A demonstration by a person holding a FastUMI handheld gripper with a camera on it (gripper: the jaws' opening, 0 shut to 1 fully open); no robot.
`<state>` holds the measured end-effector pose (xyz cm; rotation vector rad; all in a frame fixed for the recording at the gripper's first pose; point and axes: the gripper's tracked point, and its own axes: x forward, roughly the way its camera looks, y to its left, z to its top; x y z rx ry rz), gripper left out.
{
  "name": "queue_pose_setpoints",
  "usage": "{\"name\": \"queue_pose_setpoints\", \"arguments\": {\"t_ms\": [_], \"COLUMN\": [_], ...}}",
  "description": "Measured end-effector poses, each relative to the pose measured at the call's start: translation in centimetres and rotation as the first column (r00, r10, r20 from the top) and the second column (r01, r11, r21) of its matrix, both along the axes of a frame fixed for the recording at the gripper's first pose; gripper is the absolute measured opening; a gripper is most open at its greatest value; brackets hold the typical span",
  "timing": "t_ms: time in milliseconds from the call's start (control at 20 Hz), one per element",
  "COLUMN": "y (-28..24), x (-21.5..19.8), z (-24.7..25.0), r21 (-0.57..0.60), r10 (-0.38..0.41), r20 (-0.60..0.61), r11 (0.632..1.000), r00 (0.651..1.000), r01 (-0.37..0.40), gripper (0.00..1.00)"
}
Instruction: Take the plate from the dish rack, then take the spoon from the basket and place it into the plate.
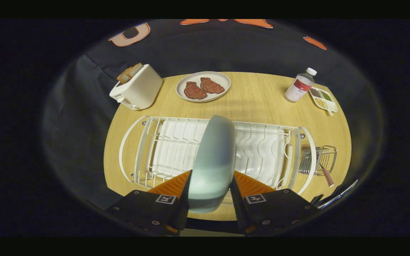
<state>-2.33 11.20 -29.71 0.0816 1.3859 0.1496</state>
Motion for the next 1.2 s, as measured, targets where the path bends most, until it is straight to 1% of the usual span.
{"name": "queue_pose_setpoints", "arguments": {"t_ms": [150, 250, 400, 500, 550, 600, 750, 850, 1050, 1200], "y": [-1.3, -2.5, -4.3, -6.2, -7.0, -7.6, -7.9, -9.0, -10.3, -12.0], "x": [-0.5, -0.6, 0.1, -0.1, -0.2, -0.4, -1.7, -2.5, -4.8, -6.8], "z": [-0.1, 0.3, 1.1, 1.7, 2.1, 2.5, 3.3, 3.9, 5.1, 5.1], "r21": [-0.078, -0.120, -0.139, -0.164, -0.173, -0.171, -0.104, -0.096, -0.001, 0.036], "r10": [-0.007, -0.020, -0.060, -0.094, -0.099, -0.108, -0.144, -0.152, -0.196, -0.210], "r20": [0.000, 0.012, 0.062, 0.082, 0.100, 0.107, 0.103, 0.118, 0.118, 0.109], "r11": [0.997, 0.993, 0.988, 0.981, 0.978, 0.977, 0.982, 0.982, 0.980, 0.978], "r00": [1.000, 1.000, 0.996, 0.992, 0.990, 0.988, 0.984, 0.981, 0.973, 0.972], "r01": [0.007, 0.022, 0.068, 0.106, 0.115, 0.125, 0.155, 0.163, 0.198, 0.207], "gripper": [0.48, 0.40, 0.34, 0.31, 0.31, 0.28, 0.24, 0.24, 0.24, 0.24]}}
